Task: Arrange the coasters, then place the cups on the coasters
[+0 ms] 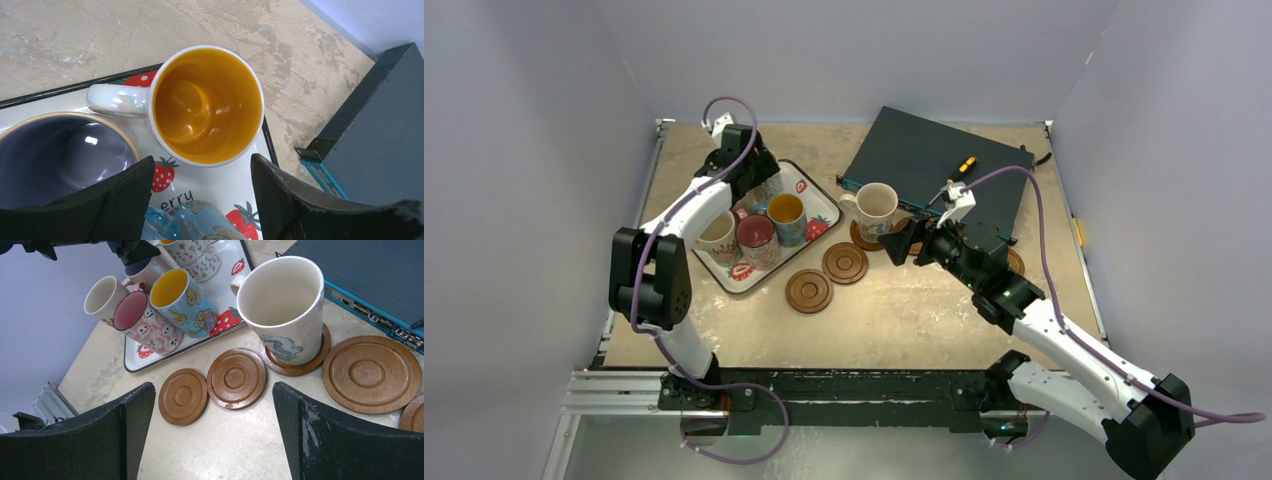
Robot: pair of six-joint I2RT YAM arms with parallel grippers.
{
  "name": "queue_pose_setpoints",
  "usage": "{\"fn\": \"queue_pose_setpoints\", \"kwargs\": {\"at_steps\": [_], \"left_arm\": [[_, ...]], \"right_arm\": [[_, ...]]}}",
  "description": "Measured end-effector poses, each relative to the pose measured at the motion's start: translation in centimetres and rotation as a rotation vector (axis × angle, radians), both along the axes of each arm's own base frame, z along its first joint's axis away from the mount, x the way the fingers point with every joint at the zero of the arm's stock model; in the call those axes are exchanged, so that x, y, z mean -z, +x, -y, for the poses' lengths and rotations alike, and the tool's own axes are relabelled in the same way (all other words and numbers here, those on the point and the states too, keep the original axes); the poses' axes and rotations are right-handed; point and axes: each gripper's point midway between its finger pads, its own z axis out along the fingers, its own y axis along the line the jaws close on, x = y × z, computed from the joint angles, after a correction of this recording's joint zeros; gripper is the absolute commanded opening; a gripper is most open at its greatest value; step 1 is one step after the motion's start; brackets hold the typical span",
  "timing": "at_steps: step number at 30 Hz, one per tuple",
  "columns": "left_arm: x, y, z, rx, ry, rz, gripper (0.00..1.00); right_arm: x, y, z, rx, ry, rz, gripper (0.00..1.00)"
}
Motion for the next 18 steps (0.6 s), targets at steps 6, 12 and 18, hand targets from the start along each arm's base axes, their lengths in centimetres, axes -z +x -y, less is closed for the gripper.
{"fn": "queue_pose_setpoints", "kwargs": {"at_steps": [6, 12, 18], "left_arm": [[1.3, 0.1, -0.1, -0.008, 0.002, -0.025, 0.7], [1.4, 0.3, -0.5, -0.038, 0.0, -0.023, 0.7], [0.9, 0.9, -0.9, -0.086, -0.018, 0.015, 0.7]], "right_arm": [[0.3, -0.1, 0.1, 0.0, -0.005, -0.007, 0.91], [0.5, -0.2, 0.1, 0.0, -0.011, -0.013, 0.91], [0.5, -0.2, 0.2, 0.0, -0.012, -0.014, 0.91]]}}
